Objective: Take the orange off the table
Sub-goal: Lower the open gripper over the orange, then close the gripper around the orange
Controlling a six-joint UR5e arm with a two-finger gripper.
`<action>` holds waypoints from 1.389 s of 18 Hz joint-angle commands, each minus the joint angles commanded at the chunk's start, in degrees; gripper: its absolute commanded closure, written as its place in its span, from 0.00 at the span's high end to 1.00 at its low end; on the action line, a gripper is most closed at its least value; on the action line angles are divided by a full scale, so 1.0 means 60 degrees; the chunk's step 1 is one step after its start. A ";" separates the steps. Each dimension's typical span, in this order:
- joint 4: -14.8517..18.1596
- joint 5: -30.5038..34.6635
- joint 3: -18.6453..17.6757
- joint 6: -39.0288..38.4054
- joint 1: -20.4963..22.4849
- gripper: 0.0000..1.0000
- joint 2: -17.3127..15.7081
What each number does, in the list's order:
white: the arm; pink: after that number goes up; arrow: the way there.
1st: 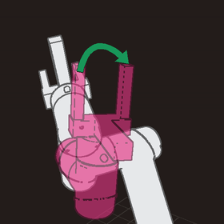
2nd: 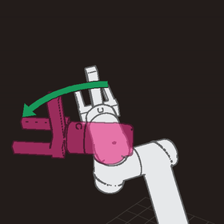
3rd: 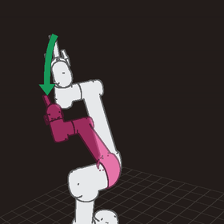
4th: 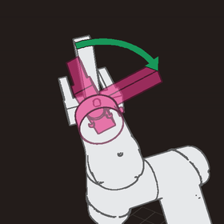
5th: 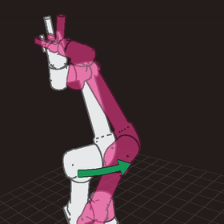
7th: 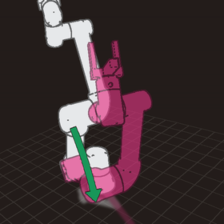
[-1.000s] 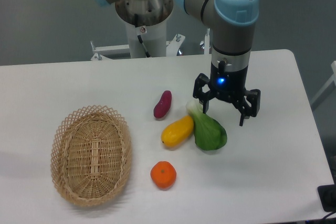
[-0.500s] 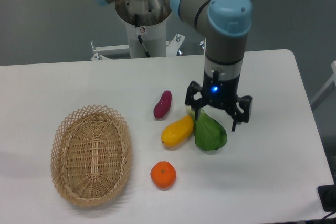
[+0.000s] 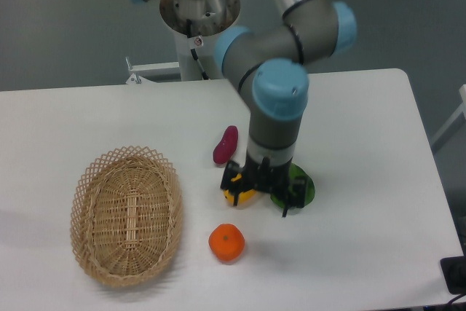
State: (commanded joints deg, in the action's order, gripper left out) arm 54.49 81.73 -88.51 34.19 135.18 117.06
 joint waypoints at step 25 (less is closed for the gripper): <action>-0.0996 0.0059 -0.0307 -0.0293 -0.0338 1.00 0.1144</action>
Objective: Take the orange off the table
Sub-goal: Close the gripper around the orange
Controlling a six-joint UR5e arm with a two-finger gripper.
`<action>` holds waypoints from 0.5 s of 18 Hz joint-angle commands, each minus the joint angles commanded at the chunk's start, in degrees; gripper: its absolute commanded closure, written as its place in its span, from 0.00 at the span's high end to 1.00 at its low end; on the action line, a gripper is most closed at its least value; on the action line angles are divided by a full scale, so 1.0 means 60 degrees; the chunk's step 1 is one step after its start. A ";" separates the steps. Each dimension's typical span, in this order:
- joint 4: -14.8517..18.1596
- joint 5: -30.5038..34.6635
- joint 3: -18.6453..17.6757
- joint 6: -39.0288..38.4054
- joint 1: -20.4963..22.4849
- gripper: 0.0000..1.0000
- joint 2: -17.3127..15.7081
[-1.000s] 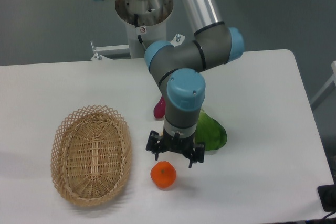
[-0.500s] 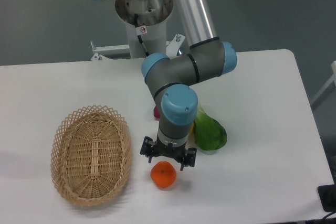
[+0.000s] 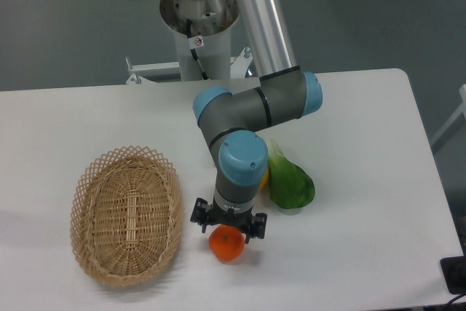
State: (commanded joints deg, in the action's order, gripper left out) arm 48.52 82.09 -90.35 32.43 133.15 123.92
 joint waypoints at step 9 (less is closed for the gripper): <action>-0.0440 0.0277 0.0000 -0.0015 -0.0146 1.00 0.0308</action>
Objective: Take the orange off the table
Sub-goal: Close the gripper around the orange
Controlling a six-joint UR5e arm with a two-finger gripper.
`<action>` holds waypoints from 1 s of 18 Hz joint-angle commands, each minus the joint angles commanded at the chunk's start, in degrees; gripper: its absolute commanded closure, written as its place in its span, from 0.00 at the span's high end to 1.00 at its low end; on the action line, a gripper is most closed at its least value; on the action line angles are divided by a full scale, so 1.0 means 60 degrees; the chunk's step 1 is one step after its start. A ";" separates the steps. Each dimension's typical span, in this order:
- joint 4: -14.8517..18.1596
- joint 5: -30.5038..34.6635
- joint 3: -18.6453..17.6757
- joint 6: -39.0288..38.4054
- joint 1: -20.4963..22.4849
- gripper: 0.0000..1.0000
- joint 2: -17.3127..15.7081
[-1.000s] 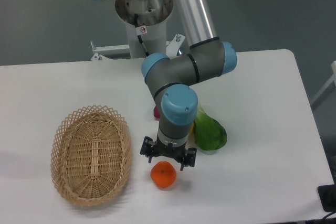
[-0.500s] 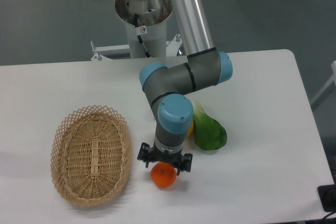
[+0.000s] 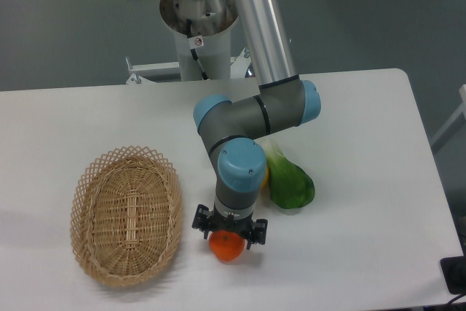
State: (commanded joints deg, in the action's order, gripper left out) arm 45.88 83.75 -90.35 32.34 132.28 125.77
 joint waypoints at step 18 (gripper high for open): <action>-0.0044 0.0119 -0.0015 -0.0103 -0.0015 0.68 -0.0102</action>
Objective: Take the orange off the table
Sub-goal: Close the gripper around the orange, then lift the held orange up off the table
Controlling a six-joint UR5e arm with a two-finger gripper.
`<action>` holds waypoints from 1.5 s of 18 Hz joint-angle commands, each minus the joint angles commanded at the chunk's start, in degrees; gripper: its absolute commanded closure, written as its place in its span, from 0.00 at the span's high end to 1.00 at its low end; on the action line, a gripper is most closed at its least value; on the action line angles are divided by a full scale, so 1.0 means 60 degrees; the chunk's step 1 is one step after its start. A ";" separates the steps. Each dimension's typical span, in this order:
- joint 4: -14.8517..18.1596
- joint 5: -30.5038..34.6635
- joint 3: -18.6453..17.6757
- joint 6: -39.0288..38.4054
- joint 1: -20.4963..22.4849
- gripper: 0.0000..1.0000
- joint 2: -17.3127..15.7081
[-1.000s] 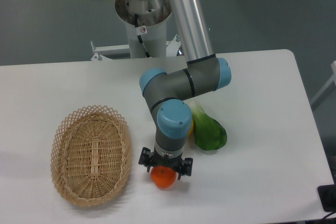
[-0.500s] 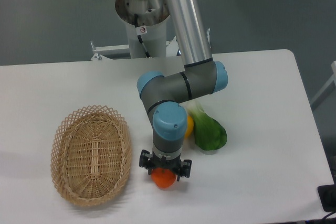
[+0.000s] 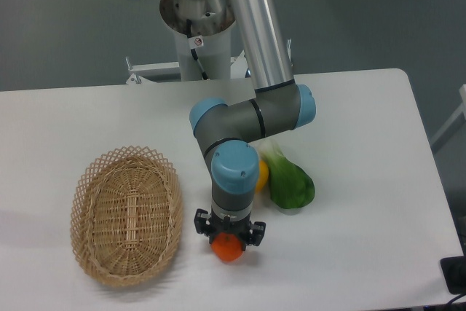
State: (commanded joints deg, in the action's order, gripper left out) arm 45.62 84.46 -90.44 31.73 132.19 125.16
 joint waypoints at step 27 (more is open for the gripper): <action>0.2681 -0.0088 0.1158 0.5157 0.1831 0.59 -0.3179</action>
State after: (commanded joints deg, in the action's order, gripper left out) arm 61.70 83.94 -83.50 62.67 143.17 106.08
